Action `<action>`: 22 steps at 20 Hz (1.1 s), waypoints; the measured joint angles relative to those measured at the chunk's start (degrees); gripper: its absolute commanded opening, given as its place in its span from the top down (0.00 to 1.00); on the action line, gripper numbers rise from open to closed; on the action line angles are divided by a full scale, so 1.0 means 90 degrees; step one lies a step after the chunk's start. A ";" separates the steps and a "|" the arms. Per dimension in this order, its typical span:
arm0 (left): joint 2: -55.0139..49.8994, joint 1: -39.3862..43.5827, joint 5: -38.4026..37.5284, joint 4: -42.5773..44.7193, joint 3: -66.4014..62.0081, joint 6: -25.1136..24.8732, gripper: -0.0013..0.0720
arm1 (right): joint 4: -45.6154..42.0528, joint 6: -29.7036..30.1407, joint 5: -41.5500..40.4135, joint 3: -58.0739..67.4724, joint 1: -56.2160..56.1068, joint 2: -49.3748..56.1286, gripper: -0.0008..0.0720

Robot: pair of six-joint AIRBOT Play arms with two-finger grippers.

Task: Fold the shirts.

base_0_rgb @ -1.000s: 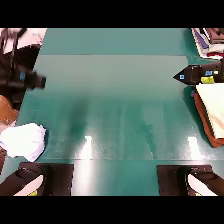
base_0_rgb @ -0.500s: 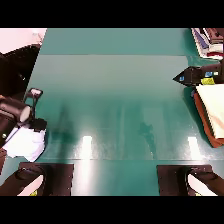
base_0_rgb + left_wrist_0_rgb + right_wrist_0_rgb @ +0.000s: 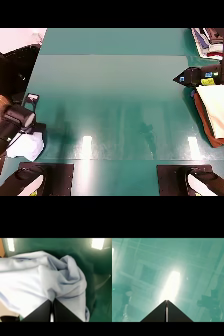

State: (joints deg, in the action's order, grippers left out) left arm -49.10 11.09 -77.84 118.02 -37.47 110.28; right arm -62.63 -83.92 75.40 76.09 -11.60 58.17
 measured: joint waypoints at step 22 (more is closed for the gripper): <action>-0.3174 0.3636 0.0976 -0.3094 -0.6424 -0.2157 0.23 | -0.0223 0.0005 -0.0716 0.2259 0.0039 -0.0083 0.96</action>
State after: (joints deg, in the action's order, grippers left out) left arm -77.67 43.81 -69.06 90.17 -95.29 90.87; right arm -64.64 -83.88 68.95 96.42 -11.25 57.43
